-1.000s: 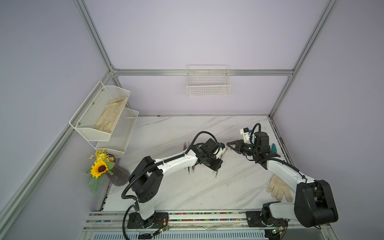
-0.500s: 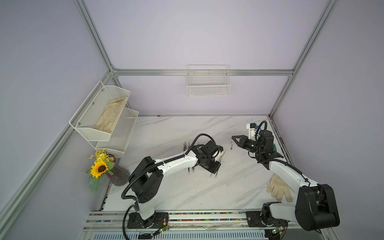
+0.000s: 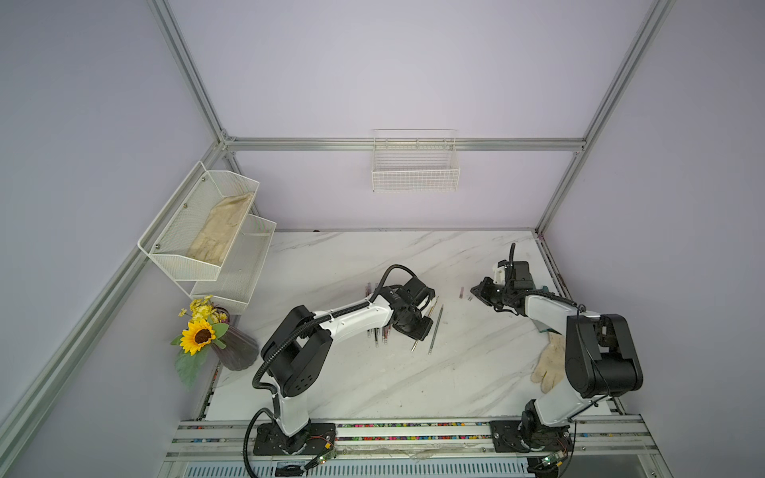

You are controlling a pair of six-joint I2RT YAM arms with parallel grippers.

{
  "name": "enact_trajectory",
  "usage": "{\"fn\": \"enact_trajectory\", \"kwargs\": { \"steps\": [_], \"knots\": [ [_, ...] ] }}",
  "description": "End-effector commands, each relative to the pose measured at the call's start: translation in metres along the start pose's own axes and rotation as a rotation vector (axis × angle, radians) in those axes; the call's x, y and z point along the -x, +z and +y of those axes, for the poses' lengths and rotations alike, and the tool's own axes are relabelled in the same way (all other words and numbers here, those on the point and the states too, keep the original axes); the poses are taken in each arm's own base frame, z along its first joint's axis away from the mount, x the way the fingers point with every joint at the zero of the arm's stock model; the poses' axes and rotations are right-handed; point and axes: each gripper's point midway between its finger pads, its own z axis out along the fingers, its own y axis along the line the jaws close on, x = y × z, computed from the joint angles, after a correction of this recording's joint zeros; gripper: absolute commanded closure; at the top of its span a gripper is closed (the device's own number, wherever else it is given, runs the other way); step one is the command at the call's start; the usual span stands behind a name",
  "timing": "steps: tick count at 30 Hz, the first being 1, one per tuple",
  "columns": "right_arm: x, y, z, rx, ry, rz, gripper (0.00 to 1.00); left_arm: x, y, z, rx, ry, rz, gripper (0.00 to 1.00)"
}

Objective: Remove the protective cover of the pencils
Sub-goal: Place the protective sleeve at the center of the board.

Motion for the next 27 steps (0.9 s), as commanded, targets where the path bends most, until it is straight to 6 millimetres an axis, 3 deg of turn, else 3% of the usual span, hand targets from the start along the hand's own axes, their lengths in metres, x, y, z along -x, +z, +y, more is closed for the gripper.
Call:
{"fn": "enact_trajectory", "kwargs": {
  "steps": [1,7,15,27],
  "knots": [
    [0.001,0.008,-0.007,-0.005,-0.023,0.026,1.00,-0.006,0.011,0.001,-0.031,0.001,0.034,1.00],
    [0.003,0.028,-0.017,-0.004,-0.004,0.062,0.98,0.000,0.026,0.007,-0.077,-0.016,0.069,1.00],
    [0.005,0.045,-0.025,-0.003,0.021,0.078,0.94,0.008,0.032,0.016,-0.089,-0.030,0.085,1.00],
    [0.014,0.054,-0.029,-0.007,0.039,0.066,0.84,0.012,0.031,0.011,-0.122,-0.047,0.095,0.98]
  ]
}}
